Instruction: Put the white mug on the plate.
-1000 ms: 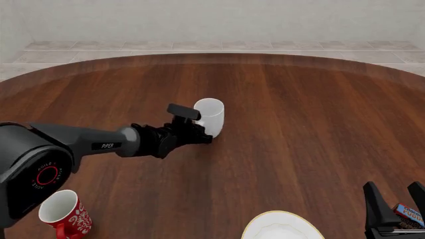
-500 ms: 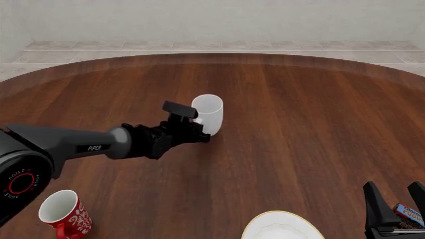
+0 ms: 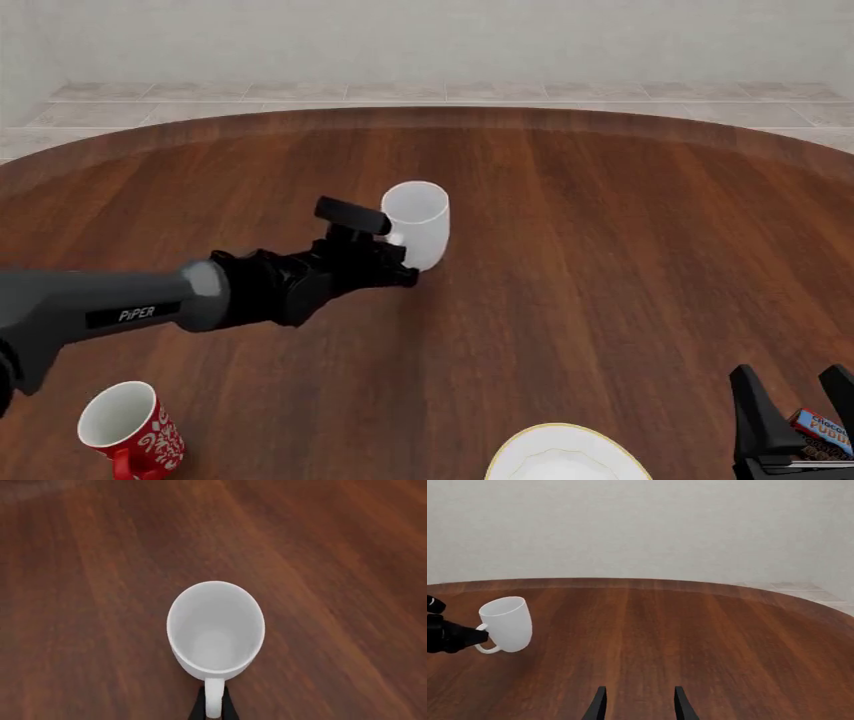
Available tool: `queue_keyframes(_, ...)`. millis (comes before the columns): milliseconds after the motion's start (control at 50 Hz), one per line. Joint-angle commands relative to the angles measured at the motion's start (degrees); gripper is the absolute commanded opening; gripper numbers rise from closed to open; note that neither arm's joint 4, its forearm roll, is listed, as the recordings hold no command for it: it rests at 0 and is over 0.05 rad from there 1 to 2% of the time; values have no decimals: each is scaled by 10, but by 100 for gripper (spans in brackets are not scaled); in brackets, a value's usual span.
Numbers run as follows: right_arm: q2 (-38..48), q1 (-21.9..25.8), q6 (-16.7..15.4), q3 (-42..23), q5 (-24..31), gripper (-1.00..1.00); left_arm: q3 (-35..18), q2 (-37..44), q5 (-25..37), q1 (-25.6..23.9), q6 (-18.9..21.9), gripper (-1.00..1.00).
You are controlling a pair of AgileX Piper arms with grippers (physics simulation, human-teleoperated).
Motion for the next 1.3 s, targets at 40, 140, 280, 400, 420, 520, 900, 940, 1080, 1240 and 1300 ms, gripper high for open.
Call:
queue_keyframes(40, 0, 0, 0, 0, 0, 100, 34, -49, 5, -2, 0, -100)
queue_keyframes(140, 0, 0, 0, 0, 0, 100, 61, -66, 0, -6, -6, -100)
queue_keyframes(280, 0, 0, 0, 0, 0, 100, 90, -90, -7, -7, -9, -100)
queue_keyframes(400, 0, 0, 0, 0, 0, 100, 104, -108, 1, -19, -21, -100)
queue_keyframes(420, 0, 0, 0, 0, 0, 100, 106, -112, 3, -21, -23, -100)
queue_keyframes(520, 0, 0, 0, 0, 0, 100, 114, -123, 7, -24, -30, -100)
queue_keyframes(900, 0, 0, 0, 0, 0, 100, 142, -167, 24, -50, -68, -100)
queue_keyframes(940, 0, 0, 0, 0, 0, 100, 141, -166, 29, -56, -79, -100)
queue_keyframes(1080, 0, 0, 0, 0, 0, 100, 149, -182, 35, -64, -88, -100)
queue_keyframes(1240, 0, 0, 0, 0, 0, 100, 162, -210, 42, -80, -90, -100)
queue_keyframes(1300, 0, 0, 0, 0, 0, 100, 163, -218, 47, -79, -91, -100)
